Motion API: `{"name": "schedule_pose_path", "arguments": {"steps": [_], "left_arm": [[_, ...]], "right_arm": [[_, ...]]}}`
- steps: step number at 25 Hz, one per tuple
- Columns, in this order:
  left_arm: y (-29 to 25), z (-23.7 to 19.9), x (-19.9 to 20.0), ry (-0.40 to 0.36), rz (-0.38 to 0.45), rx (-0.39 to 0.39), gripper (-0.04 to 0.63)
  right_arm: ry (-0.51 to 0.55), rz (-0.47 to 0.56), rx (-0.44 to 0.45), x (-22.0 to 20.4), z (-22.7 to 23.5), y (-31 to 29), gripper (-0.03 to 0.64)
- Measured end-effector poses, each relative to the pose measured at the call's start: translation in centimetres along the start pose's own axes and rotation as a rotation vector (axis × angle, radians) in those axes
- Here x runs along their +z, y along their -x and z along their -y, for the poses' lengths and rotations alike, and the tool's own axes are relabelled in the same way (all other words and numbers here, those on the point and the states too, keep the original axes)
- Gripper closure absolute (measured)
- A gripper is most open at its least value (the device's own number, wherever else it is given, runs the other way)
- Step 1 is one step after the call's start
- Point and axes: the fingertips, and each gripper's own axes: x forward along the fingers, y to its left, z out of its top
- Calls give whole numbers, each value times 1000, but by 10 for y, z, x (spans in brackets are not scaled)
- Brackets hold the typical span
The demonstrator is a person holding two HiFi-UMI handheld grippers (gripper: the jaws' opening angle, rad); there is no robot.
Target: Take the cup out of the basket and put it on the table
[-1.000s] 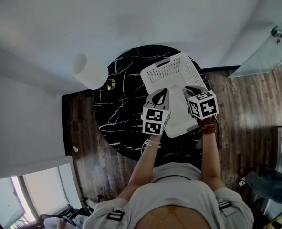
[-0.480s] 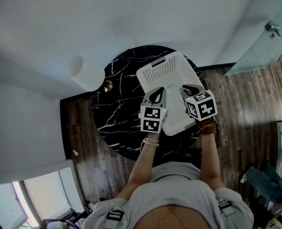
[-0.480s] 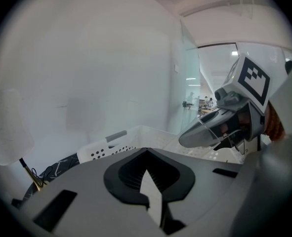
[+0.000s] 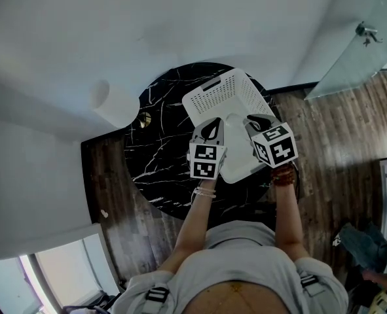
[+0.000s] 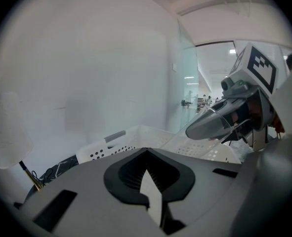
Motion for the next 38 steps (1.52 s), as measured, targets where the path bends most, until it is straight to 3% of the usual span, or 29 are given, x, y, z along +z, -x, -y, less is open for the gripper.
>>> {"name": "schedule_pose_path", "arguments": {"steps": [8, 38], "left_arm": [[5, 2, 3, 58, 4, -3, 589], [33, 17, 43, 35, 93, 17, 589]], "right_arm": [[22, 23, -19, 3, -3, 13, 572], [30, 213, -59, 22, -12, 45, 572]]}}
